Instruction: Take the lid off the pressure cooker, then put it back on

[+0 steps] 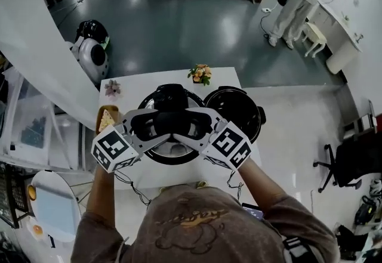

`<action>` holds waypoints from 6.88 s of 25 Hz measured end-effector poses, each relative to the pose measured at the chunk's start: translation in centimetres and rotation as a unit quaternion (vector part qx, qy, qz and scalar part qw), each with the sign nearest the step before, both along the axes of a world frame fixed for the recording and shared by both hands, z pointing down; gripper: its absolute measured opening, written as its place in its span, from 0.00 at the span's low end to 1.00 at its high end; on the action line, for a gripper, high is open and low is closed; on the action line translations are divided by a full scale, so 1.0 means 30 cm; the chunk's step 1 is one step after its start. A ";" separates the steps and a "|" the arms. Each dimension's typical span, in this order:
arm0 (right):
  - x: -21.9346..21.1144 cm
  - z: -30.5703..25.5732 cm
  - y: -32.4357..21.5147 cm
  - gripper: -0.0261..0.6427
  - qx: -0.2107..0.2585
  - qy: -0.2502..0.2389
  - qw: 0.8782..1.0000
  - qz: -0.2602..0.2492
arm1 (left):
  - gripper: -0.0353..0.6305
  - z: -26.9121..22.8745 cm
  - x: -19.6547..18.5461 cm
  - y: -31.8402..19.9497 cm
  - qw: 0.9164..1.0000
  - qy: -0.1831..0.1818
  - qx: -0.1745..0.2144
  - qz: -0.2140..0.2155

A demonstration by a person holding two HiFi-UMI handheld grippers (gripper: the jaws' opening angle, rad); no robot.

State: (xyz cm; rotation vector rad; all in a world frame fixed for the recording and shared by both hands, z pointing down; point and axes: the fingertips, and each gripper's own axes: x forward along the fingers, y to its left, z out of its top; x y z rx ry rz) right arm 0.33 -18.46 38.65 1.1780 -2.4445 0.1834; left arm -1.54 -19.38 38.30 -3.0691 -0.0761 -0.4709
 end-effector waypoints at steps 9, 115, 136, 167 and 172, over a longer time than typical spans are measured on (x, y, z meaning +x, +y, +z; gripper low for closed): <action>0.195 0.017 0.042 0.44 -0.004 0.008 0.996 0.094 | 0.45 0.020 0.203 0.030 0.996 0.008 -0.006 0.093; 0.767 0.153 0.168 0.44 0.004 -0.031 0.999 0.000 | 0.45 0.155 0.747 0.164 0.997 -0.030 -0.015 -0.062; 0.592 0.088 0.631 0.26 0.079 -0.090 0.970 0.212 | 0.33 0.073 0.293 0.492 0.986 0.082 -0.028 -0.142; 0.504 0.252 0.818 0.03 0.079 -0.119 0.936 0.323 | 0.06 0.204 0.048 0.533 0.946 0.125 -0.067 -0.292; 0.511 0.256 0.813 0.03 0.081 -0.119 0.935 0.324 | 0.06 0.210 0.056 0.532 0.945 0.129 -0.071 -0.291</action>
